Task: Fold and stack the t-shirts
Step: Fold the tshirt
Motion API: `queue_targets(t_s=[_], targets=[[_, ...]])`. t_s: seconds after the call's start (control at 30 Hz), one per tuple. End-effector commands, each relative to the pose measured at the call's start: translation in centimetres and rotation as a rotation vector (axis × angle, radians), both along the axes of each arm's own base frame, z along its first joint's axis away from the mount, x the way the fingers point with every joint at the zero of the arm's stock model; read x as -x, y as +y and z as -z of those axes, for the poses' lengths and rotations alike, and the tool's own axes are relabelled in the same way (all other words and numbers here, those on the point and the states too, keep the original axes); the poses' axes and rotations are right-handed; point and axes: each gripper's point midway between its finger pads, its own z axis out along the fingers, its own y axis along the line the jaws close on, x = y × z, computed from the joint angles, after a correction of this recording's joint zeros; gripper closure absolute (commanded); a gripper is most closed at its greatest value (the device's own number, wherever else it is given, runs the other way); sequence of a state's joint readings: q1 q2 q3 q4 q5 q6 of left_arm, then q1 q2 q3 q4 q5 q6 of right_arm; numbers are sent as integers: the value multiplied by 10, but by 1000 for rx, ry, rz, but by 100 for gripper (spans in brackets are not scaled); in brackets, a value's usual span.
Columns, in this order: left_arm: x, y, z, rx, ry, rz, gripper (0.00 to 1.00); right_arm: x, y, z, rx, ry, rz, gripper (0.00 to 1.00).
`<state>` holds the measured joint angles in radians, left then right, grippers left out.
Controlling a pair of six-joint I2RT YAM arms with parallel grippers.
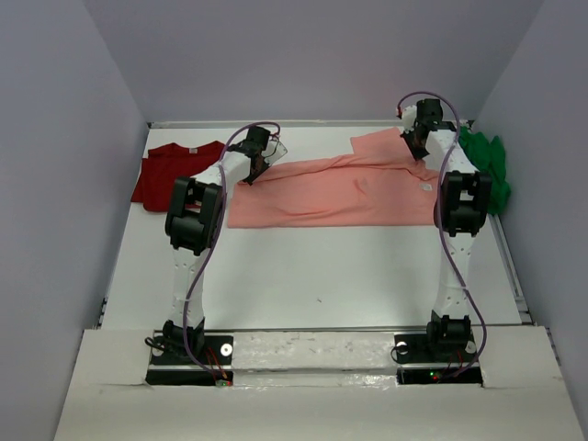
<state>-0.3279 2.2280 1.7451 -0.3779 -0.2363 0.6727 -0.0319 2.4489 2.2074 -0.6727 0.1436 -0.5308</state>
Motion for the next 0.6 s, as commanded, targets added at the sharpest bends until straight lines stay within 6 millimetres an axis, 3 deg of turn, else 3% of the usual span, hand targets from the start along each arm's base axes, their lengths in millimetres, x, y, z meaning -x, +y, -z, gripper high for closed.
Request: queue_targets(t_s=[0.0,0.2,0.57], targets=[[1,2,-19,-19,-25,10,100,-6,-10,-11,18,-40,16,99],[2,3,-20,-21,-25,10,100,-6,-10,-21,22,-54,16,100],[4,3,-17,-25,-21,4,100,-31,-5,-75,23,-182,-51,100]])
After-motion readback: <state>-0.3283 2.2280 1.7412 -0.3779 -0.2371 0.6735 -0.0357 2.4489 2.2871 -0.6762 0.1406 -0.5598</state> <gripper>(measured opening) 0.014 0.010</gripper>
